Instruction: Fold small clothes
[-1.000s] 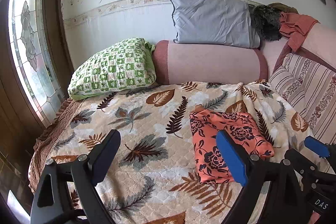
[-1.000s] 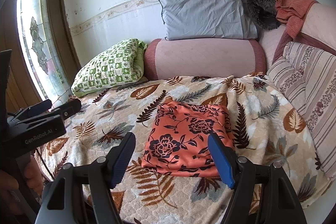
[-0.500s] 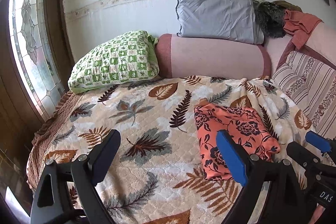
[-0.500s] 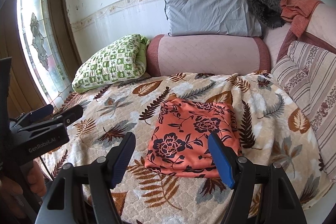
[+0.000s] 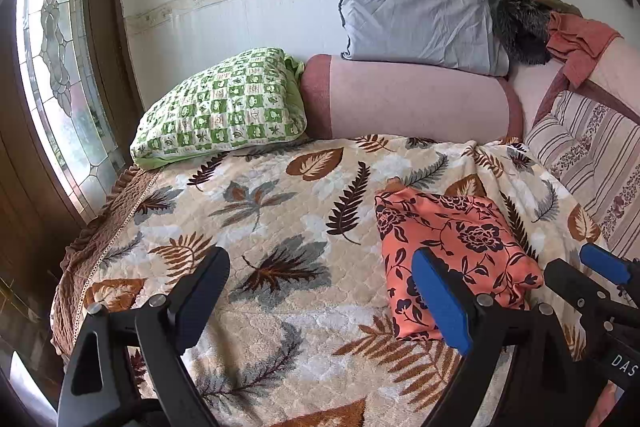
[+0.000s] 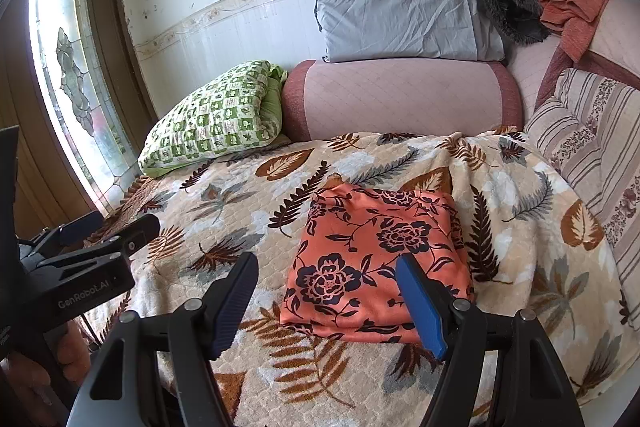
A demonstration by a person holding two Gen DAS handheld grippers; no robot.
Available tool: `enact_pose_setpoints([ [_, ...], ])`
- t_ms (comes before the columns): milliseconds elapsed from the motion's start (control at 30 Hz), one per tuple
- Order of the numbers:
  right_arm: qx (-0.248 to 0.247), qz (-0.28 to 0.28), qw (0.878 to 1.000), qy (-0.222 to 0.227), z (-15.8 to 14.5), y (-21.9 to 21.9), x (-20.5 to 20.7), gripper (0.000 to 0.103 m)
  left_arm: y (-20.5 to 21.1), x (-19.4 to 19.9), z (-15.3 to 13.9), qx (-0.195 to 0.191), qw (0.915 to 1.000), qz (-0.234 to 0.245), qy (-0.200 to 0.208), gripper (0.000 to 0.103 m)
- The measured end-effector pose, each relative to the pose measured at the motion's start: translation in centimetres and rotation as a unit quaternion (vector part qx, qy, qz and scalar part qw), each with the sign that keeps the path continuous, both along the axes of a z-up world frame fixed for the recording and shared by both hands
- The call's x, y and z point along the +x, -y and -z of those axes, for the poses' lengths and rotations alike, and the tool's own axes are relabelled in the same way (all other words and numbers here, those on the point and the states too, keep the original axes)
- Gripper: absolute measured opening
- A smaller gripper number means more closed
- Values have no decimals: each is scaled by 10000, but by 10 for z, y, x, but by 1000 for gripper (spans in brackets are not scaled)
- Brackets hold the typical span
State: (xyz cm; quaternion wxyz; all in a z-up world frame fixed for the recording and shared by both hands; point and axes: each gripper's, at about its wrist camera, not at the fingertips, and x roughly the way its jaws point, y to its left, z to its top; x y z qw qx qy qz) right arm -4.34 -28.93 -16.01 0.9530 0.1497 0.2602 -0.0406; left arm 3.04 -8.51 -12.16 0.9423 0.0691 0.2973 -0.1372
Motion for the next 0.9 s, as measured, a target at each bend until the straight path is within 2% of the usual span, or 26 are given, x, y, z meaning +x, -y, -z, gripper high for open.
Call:
enact_pose_setpoints([
  [267,44,-1,10000,-53,7,9,3,75,10,1,3,40,10000,86,-12,92],
  [400,292,-63,9994,-149,20,29,11,75,17,9,14,97,9998,172,-80,92],
  [500,637,-42,9969,-458,41,71,30,75,29,29,35,22,9973,548,-495,92],
  [533,1003,-85,9931,-597,54,96,40,75,35,36,43,-11,9960,667,-599,92],
  [600,1409,59,9869,-778,72,127,53,75,49,51,60,21,9930,869,-799,92],
  [667,2100,196,9718,-1052,101,165,73,75,67,71,80,25,9868,1099,-1186,92],
  [767,2829,-16,9513,-1224,132,188,98,76,85,108,113,-125,9767,1149,-1809,92],
  [833,3149,-132,9377,-1464,152,195,118,77,91,131,133,-400,9667,1089,-2280,92],
  [900,3230,62,9318,-1653,168,200,134,77,96,151,152,-685,9541,1006,-2736,92],
])
